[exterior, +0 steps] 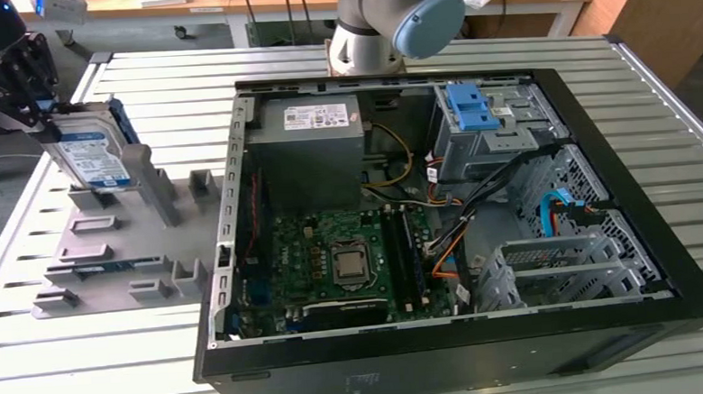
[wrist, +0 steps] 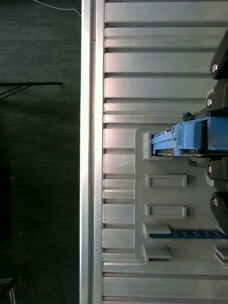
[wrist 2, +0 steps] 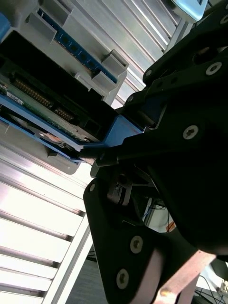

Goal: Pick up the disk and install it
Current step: 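Pick up the disk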

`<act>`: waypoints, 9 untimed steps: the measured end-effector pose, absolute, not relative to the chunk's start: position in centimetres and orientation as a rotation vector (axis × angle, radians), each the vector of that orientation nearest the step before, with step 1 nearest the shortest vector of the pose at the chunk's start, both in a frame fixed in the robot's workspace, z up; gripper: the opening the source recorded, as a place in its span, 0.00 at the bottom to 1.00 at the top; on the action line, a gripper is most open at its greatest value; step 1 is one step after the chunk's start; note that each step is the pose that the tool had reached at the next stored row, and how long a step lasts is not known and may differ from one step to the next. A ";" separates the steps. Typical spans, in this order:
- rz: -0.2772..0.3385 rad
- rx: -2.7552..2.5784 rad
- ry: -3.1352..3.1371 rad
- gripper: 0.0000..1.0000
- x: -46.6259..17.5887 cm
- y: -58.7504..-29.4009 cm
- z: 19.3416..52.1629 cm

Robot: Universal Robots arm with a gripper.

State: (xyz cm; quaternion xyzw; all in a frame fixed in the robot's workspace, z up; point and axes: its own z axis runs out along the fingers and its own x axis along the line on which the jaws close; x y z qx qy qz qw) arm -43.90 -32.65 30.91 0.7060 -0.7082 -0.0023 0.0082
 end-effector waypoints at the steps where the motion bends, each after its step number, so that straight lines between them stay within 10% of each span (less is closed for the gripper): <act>1: -0.007 2.206 -2.213 0.36 -43.9 -32.7 31.0; 9: -0.007 2.206 -2.213 0.36 -43.9 -32.6 31.4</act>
